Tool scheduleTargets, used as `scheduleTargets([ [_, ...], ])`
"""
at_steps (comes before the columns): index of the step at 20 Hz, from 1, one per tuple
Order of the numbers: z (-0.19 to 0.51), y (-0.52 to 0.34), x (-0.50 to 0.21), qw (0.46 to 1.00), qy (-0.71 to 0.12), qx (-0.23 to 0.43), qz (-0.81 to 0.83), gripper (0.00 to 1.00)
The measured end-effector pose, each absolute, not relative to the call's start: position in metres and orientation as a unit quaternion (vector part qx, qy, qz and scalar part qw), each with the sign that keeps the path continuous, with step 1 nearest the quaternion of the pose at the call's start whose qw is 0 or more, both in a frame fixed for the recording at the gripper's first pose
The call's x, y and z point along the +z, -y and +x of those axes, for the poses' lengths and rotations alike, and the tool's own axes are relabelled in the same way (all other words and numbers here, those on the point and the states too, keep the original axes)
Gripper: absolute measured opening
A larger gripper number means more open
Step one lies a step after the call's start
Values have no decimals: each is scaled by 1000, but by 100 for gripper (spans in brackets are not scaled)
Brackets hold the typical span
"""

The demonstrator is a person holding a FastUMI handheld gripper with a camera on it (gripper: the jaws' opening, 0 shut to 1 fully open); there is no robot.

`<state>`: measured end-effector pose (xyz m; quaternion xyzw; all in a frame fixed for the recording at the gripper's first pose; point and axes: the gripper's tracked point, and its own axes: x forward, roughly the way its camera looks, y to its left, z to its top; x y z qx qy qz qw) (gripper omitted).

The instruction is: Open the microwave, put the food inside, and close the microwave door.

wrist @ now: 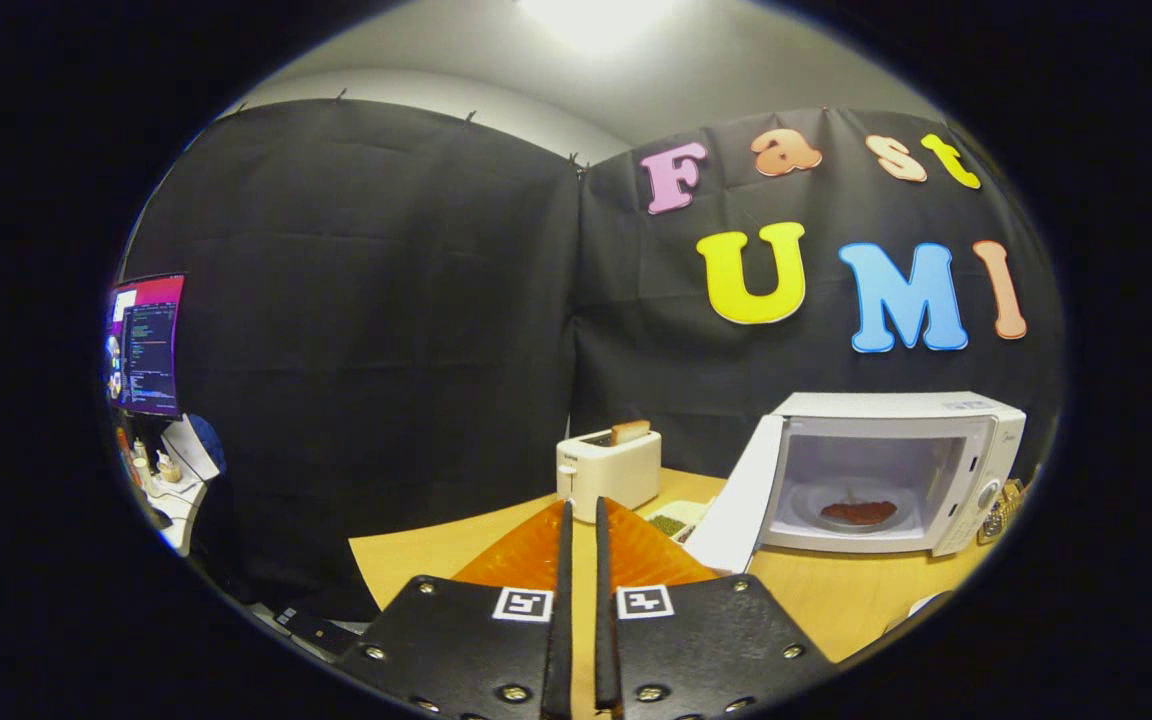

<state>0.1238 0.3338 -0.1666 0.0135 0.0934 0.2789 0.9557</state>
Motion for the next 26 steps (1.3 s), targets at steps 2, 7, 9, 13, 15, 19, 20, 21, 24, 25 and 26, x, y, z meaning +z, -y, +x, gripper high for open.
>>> scheduleTargets([
  [2, 122, -337, -185, 951, -111, 287, 12, 1],
  [7, 123, -301, -192, 966, -106, 234, -29, 1],
  [9, 126, -280, -210, 965, -127, 227, -21, 2],
  [13, 150, -217, -219, 977, -132, 165, -30, 2],
  [15, 165, -187, -227, 981, -139, 135, -29, 2],
  [19, 200, -130, -238, 986, -142, 78, -46, 1],
  [20, 208, -117, -241, 987, -142, 64, -45, 1],
  [21, 216, -106, -244, 987, -145, 52, -42, 1],
  [24, 245, -73, -254, 988, -155, 13, -27, 1],
  [25, 254, -63, -255, 988, -153, 0, -27, 1],
  [26, 264, -53, -256, 988, -149, -15, -30, 1],
])
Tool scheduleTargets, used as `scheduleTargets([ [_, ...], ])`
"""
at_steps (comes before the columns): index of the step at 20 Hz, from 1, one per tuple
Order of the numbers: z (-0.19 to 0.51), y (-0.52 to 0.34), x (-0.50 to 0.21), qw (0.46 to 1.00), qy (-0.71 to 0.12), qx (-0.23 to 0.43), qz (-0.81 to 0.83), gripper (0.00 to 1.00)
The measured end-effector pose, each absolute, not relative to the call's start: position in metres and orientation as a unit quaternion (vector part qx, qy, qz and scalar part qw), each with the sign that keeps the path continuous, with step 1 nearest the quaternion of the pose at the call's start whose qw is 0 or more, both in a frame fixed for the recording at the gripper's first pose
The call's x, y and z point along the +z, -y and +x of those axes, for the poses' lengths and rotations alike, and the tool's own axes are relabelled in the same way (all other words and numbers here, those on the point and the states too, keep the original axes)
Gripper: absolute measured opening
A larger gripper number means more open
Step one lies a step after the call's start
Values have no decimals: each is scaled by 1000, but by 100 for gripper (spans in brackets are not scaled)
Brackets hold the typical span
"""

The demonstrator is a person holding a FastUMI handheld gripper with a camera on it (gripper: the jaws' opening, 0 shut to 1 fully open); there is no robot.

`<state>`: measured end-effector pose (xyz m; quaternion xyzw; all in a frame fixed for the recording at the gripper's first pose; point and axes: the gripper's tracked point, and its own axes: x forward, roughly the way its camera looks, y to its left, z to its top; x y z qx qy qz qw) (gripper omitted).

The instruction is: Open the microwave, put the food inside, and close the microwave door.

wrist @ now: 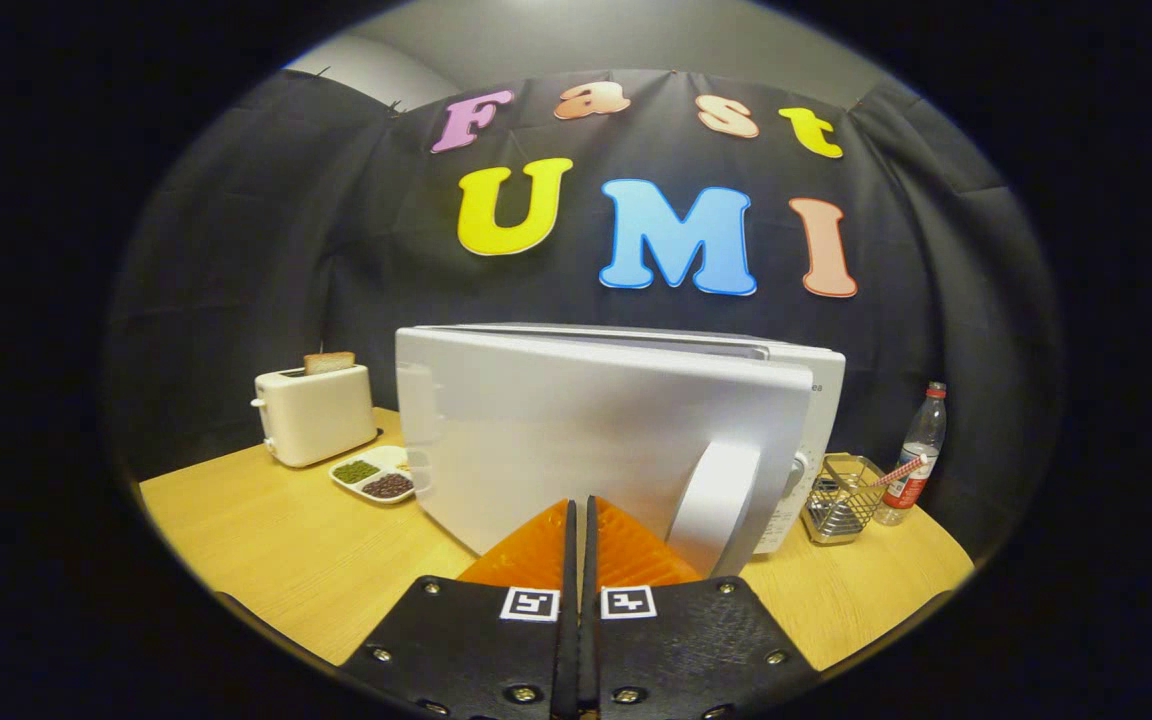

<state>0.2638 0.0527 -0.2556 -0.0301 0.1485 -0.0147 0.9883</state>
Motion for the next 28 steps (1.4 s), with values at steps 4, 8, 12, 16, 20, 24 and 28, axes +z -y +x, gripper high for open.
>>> scheduleTargets([
  [4, 299, -24, -266, 987, -148, -53, -37, 1],
  [8, 325, -6, -275, 985, -145, -79, -46, 1],
  [12, 342, 4, -280, 984, -140, -97, -49, 1],
  [16, 344, 4, -279, 983, -135, -105, -63, 3],
  [20, 333, -3, -279, 982, -165, -87, -40, 3],
  [24, 271, -25, -231, 988, -146, -42, -17, 2],
  [28, 189, -34, -182, 994, -107, 1, -28, 2],
])
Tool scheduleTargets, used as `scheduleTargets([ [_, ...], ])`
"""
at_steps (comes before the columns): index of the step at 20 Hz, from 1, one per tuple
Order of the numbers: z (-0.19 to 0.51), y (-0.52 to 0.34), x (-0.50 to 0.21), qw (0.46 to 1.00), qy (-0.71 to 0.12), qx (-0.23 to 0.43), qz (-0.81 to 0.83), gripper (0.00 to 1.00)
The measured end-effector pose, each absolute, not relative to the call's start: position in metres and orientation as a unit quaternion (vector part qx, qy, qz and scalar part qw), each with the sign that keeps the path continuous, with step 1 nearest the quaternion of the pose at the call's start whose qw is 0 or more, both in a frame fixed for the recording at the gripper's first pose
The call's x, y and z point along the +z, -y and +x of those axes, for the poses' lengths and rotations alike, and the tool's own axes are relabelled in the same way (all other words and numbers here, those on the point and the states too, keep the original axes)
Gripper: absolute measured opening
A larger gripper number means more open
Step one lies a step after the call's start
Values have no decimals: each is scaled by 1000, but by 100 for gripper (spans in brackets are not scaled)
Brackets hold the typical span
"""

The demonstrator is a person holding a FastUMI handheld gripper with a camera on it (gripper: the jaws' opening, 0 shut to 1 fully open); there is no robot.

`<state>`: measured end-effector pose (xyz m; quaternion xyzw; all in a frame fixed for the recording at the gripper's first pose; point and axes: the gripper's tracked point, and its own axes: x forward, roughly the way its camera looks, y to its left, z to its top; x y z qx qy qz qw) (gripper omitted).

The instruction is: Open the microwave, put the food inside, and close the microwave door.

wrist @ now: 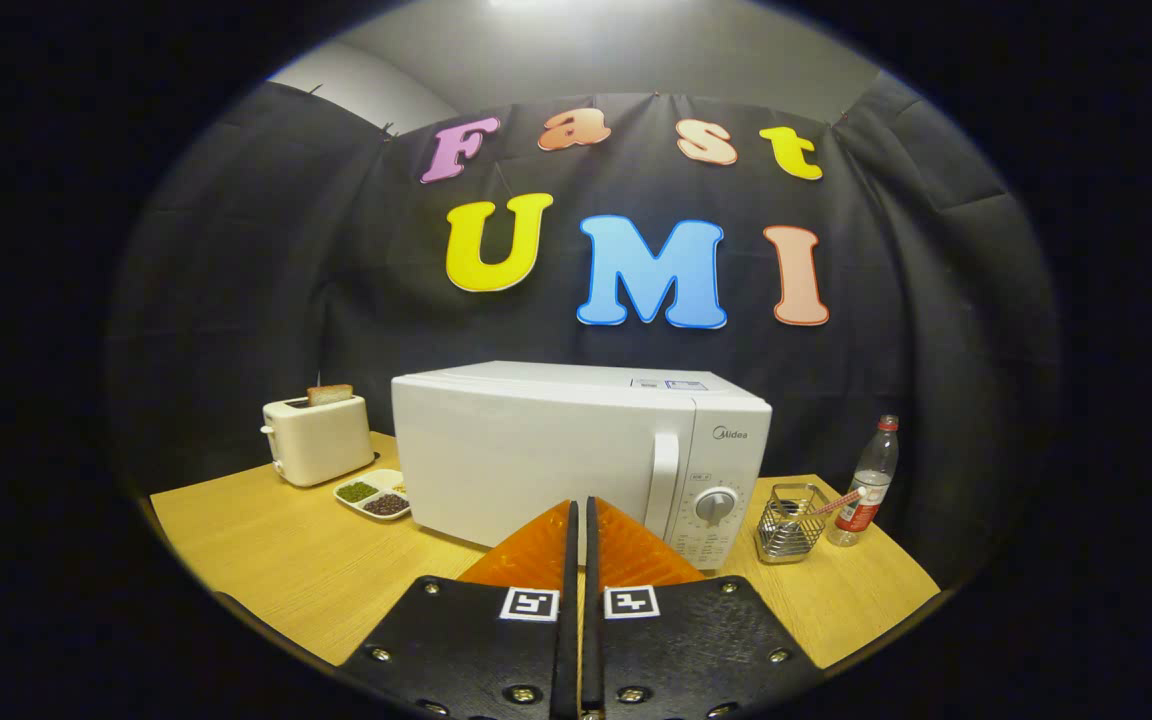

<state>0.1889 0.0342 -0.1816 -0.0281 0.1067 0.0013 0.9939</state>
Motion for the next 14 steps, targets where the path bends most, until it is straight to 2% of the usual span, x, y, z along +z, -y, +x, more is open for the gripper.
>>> scheduleTargets([
  [6, 97, -23, -152, 995, -90, 18, -42, 2],
  [14, 26, 10, -103, 998, -59, 13, -36, 2],
])
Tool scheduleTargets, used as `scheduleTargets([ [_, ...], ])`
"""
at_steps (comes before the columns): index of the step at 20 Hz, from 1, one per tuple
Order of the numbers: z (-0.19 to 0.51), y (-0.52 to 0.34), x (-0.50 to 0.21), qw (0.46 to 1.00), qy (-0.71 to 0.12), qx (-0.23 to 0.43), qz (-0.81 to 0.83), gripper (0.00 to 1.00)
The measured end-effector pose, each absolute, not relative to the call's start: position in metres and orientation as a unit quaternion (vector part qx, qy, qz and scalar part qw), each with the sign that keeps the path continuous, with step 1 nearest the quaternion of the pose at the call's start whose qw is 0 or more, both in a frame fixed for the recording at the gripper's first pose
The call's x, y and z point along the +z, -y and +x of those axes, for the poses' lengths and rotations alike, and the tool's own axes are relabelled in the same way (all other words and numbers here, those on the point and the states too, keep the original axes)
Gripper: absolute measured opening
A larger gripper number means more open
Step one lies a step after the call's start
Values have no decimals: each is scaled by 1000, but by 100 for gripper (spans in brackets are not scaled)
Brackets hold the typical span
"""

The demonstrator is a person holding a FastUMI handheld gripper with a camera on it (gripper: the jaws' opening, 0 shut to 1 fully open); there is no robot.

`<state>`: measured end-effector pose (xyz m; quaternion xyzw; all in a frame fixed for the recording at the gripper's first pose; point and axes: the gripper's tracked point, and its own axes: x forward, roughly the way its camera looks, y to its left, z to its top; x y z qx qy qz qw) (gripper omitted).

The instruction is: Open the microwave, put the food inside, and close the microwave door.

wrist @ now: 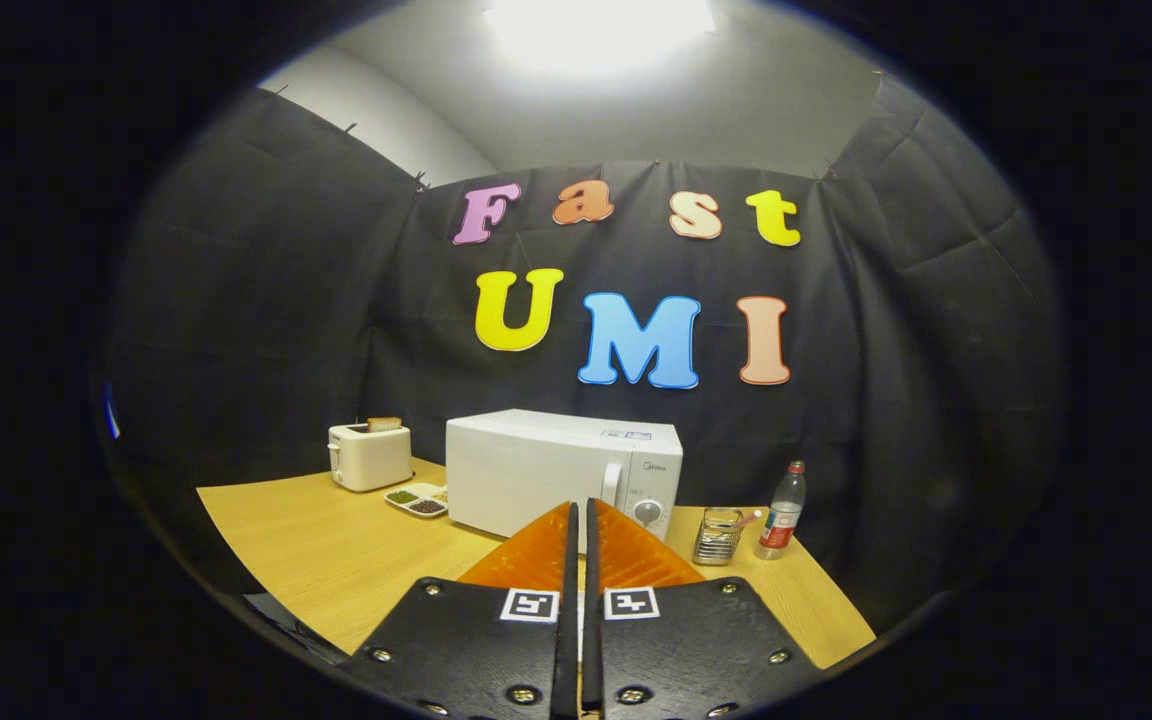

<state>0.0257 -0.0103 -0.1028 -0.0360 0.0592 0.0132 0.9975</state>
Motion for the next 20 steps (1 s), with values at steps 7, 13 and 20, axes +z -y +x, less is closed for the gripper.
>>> scheduleTargets([
  [7, 13, 11, -102, 999, -52, 8, -11, 5],
  [13, 6, 9, -95, 999, -44, -17, -2, 69],
  [20, 3, 10, -91, 999, -40, -14, 3, 97],
])
